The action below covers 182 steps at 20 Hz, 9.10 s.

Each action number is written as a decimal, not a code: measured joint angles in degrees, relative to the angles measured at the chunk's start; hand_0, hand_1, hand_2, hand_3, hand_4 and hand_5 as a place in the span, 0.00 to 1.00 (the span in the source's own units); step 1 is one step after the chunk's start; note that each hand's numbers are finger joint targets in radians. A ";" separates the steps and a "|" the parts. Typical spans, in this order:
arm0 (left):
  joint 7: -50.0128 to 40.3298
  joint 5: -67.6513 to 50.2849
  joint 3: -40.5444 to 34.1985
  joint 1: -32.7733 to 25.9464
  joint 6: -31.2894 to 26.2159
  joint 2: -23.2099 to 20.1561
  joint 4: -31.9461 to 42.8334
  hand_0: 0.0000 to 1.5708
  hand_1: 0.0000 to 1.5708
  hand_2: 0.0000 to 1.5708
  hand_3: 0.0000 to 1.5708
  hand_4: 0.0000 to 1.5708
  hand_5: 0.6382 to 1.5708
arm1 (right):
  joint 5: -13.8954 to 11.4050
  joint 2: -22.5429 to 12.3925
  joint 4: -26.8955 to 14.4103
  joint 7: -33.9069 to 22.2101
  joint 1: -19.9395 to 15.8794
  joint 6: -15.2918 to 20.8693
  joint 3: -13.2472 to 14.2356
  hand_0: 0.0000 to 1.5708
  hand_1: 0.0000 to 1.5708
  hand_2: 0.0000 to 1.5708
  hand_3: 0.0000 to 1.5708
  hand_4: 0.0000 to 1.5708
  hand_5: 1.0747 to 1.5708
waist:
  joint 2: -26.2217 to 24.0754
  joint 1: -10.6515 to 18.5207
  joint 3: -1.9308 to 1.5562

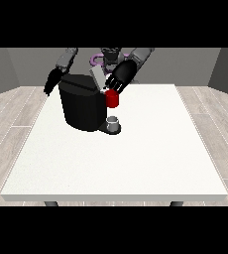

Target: Insert the coffee pod into the coffee machine and close the lid

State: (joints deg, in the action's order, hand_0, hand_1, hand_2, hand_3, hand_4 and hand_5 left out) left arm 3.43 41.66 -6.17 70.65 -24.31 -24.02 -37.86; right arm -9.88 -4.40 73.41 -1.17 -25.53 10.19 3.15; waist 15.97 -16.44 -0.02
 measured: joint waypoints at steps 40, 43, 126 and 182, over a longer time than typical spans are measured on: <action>6.81 6.15 0.75 2.96 8.15 -3.33 1.85 0.78 0.78 0.76 0.60 0.00 1.00 | 0.39 -0.24 -0.04 0.02 -2.88 0.59 0.78 0.00 0.00 0.00 0.00 0.03 1.00 | 4.40 -1.68 0.01; 7.98 6.00 0.16 3.06 8.98 -3.71 1.85 0.77 0.77 0.75 0.62 0.00 1.00 | 0.09 -0.18 0.52 -0.46 -3.06 0.79 0.49 0.00 0.00 0.00 0.00 0.05 1.00 | 4.84 -2.10 -0.03; 6.12 -30.90 -4.90 -49.71 7.28 23.41 -26.48 0.00 0.00 0.00 0.00 0.23 1.00 | 12.61 -6.10 -6.92 -4.64 -2.46 -10.45 8.99 0.00 0.00 0.00 0.00 0.09 1.00 | -22.08 27.53 0.01; 3.02 -35.79 1.36 -50.57 8.13 19.06 -43.58 0.00 0.00 0.00 0.00 0.25 1.00 | 1.46 -12.91 -6.49 -26.60 -26.10 -4.71 2.79 0.00 0.00 0.00 0.00 0.00 1.00 | -4.37 35.30 -1.83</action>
State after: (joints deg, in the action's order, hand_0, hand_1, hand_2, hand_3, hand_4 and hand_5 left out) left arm 6.45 5.87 -4.81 20.08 -16.17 -4.96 -81.44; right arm -8.42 -17.32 66.92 -27.77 -51.63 5.48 5.94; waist 11.60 18.87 -1.85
